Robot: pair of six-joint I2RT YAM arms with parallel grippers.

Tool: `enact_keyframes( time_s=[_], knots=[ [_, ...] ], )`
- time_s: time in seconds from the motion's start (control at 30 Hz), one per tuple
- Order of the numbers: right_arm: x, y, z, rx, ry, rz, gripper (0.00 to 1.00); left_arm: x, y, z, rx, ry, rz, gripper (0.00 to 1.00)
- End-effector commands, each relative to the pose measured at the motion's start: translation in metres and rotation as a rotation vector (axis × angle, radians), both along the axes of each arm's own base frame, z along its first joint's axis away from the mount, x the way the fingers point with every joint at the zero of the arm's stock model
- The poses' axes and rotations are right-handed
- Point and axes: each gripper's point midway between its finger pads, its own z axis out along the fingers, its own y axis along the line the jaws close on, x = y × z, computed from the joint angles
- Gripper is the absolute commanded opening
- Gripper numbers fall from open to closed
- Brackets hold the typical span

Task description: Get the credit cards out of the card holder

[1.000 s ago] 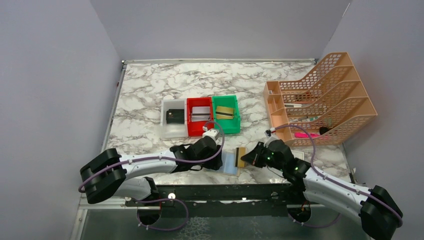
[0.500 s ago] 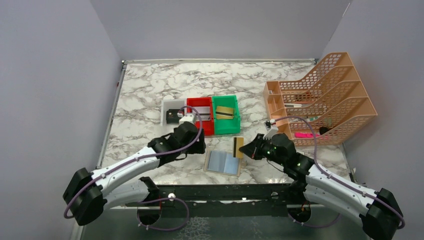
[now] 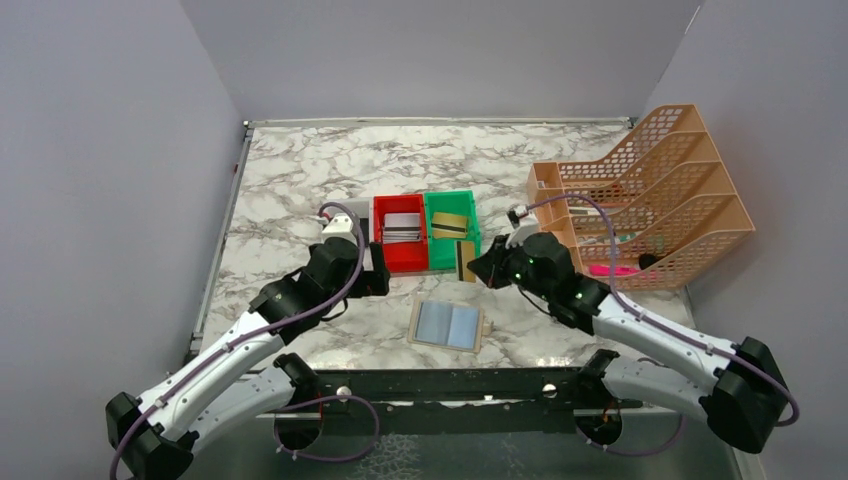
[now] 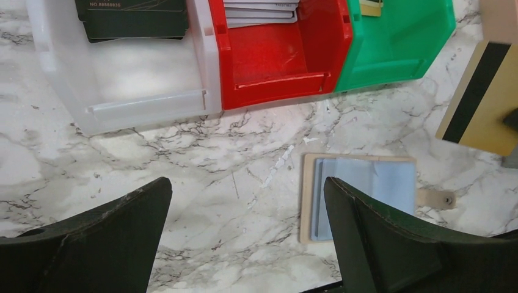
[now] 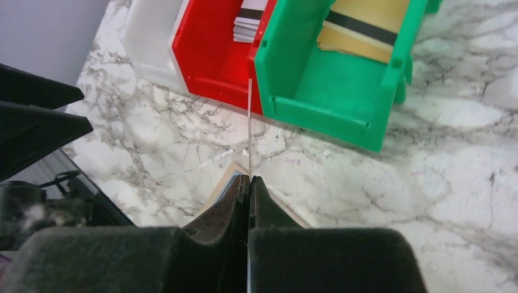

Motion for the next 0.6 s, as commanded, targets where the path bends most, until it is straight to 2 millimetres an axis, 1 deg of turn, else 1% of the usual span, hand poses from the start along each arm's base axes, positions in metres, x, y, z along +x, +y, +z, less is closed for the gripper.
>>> enact_keyframes(
  time_s=[0.0, 0.1, 0.17, 0.27, 0.4, 0.5, 0.57],
  knots=[
    [0.035, 0.014, 0.023, -0.102, -0.151, 0.026, 0.04, -0.001, 0.006, -0.007, 0.077, 0.024, -0.018, 0.99],
    [0.054, 0.023, 0.019, -0.204, -0.185, 0.051, 0.04, 0.0, 0.003, -0.012, 0.099, 0.046, -0.038, 0.99],
    [0.068, 0.023, 0.015, -0.276, -0.201, 0.032, 0.04, -0.001, 0.001, -0.016, 0.103, 0.061, -0.052, 0.99],
    [0.089, 0.023, 0.016, -0.369, -0.271, 0.016, 0.04, -0.001, 0.001, -0.015, 0.102, 0.06, -0.053, 0.99],
    [0.112, 0.022, 0.013, -0.492, -0.339, 0.008, 0.06, -0.001, 0.005, -0.009, 0.09, 0.035, -0.037, 0.99],
    [0.125, 0.024, 0.004, -0.604, -0.376, 0.047, 0.07, -0.001, 0.007, -0.003, 0.072, 0.01, -0.022, 0.99],
    [0.136, 0.021, -0.001, -0.677, -0.395, 0.029, 0.07, -0.001, 0.01, 0.0, 0.061, -0.005, -0.009, 0.99]
  ],
)
